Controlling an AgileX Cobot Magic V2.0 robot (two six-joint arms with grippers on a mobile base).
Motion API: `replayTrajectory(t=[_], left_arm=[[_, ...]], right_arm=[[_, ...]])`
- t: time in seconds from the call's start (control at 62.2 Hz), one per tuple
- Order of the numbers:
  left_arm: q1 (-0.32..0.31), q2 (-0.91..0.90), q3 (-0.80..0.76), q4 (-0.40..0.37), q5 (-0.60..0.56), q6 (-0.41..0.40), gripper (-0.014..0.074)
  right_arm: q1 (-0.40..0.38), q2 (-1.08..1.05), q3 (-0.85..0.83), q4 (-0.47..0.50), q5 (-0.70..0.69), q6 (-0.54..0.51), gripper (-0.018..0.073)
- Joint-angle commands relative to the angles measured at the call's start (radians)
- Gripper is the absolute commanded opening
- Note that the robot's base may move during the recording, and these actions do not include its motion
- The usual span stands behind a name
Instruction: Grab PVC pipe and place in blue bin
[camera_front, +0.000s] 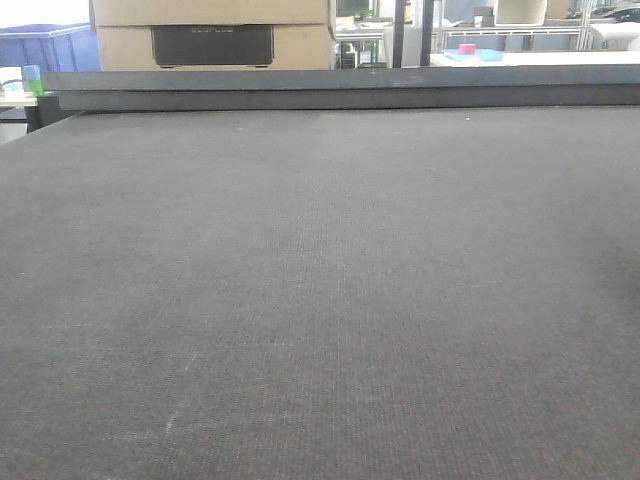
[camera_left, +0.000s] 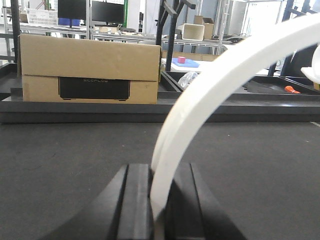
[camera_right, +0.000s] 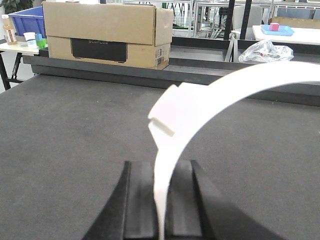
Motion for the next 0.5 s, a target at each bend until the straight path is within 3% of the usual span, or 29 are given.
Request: replayTrajectory(t=[0.0,0.483], left_arm=[[-0.005,-0.008,-0.002,-0.009,-0.016,-0.001,-0.0111],[-0.005,-0.008,-0.002,-0.009,-0.016,-0.001,-0.0111]], right_arm=[[-0.004,-0.007,-0.001,-0.003,-0.031,-0.001,-0.0162],[-0.004,-0.007,-0.001,-0.003,-0.031,-0.001,-0.0162]])
